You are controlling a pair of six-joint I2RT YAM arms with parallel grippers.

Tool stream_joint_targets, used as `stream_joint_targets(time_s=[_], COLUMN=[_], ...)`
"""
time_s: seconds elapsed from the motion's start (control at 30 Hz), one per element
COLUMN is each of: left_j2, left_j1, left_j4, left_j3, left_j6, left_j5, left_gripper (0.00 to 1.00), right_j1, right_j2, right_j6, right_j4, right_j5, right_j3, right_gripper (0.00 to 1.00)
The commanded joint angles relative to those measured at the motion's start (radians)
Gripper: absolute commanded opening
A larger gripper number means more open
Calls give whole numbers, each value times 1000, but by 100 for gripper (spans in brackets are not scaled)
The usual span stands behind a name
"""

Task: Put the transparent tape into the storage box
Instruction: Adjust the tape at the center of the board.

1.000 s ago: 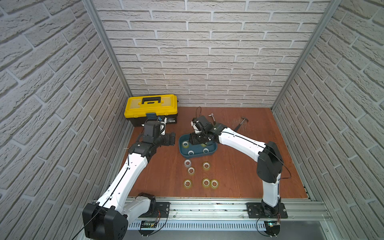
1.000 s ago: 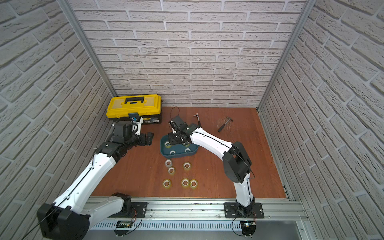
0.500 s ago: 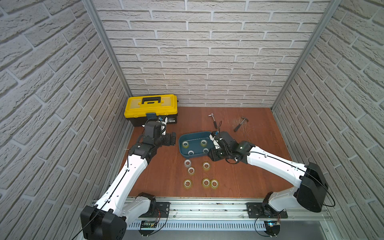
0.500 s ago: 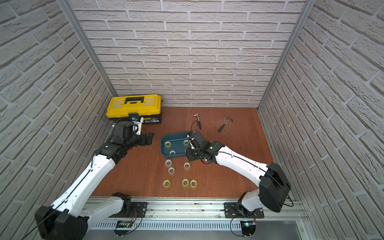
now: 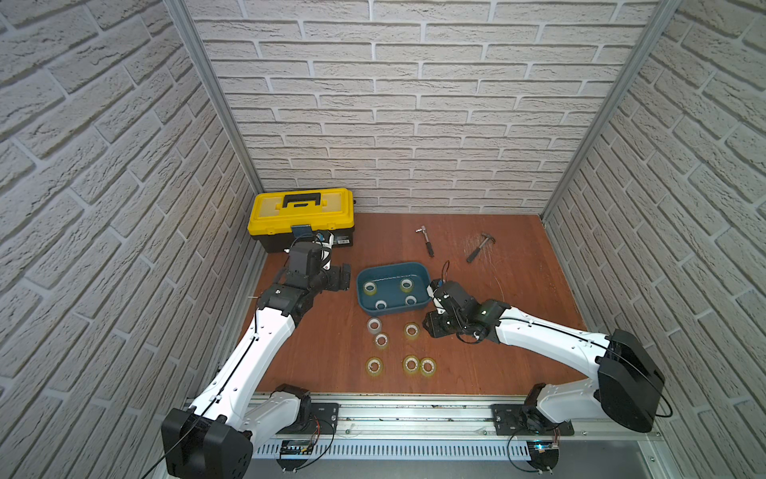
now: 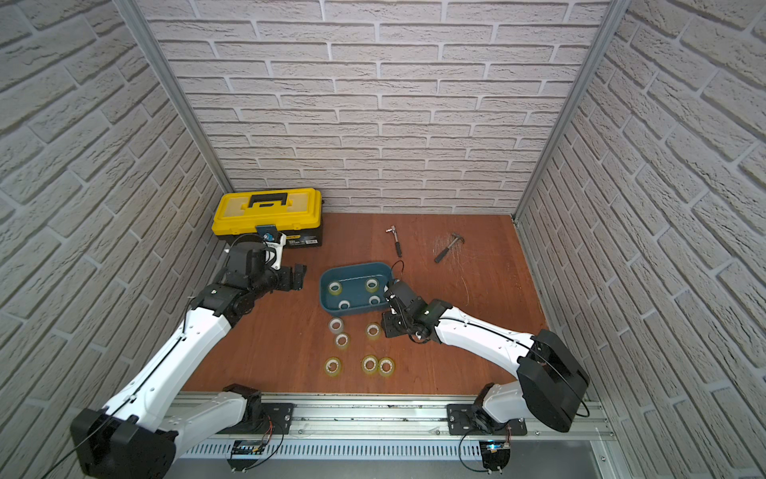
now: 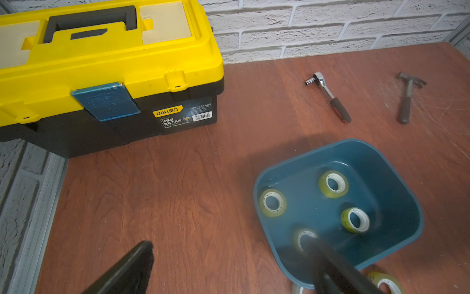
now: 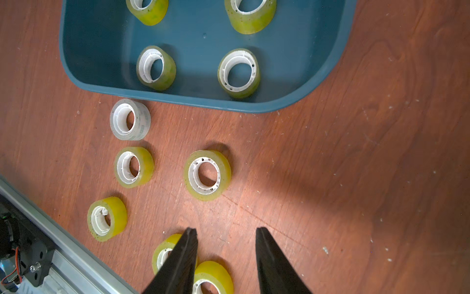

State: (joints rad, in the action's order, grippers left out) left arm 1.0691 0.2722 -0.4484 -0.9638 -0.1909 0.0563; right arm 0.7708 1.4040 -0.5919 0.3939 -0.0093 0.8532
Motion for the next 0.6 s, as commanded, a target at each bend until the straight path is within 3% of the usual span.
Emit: stream_joint_targets(time_s=[0.0, 0.57], left_j2=[1, -3], left_j1=[8, 19], left_j4=[20, 19], left_j3=[-9, -10], left_j6=[13, 19], left_j5=[10, 8], left_gripper=[98, 98], right_j1=[19, 90], right_j2=[36, 232], right_j6=[-49, -94], right_j4=[-86, -110], right_j5=[0, 93], right_j3=[-18, 26], right_gripper=[43, 40])
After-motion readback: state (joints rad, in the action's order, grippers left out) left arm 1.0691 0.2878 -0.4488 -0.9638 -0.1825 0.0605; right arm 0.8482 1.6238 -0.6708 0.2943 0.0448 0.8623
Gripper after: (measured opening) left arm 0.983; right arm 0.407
